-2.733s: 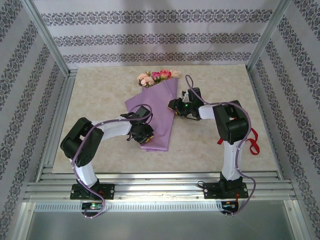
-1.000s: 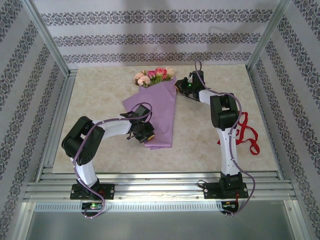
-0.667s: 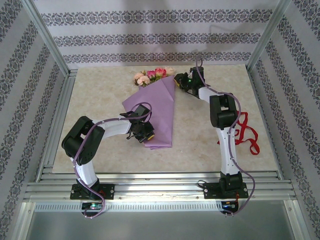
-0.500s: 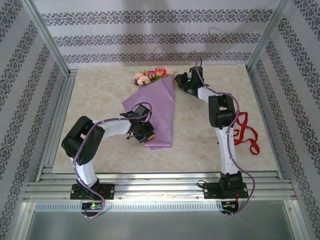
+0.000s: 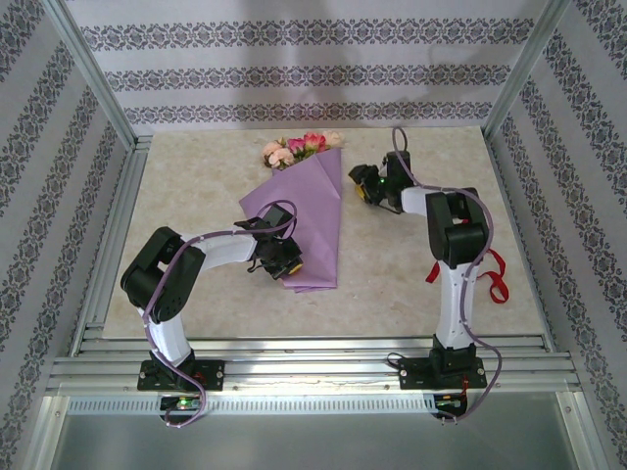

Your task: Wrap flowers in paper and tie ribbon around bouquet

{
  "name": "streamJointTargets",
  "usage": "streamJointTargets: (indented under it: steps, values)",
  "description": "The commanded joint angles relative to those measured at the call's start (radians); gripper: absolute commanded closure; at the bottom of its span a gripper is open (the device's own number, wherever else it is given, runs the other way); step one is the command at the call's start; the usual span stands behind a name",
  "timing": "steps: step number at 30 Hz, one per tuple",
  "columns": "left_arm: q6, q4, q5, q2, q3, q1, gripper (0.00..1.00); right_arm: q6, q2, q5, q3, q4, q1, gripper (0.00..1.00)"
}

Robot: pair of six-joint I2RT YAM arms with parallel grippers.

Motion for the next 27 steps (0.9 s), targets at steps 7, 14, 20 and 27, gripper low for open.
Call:
streamJointTargets:
  steps: [7,14,20,27]
  values:
    - [0.054,-0.077,-0.052,0.106,-0.039,0.010,0.93,-0.032,-0.248,-0.088,-0.433,0.109,0.122,0.47]
    - [0.071,-0.083,-0.058,0.108,-0.031,0.011,0.94,-0.031,-0.258,-0.096,-0.483,0.122,0.195,0.57]
    - [0.071,-0.077,-0.059,0.115,-0.032,0.010,0.93,-0.057,-0.272,-0.081,-0.494,0.089,0.201,0.98]
    - [0.074,-0.071,-0.063,0.121,-0.040,0.010,0.93,-0.113,-0.352,-0.108,-0.522,0.004,0.195,0.54]
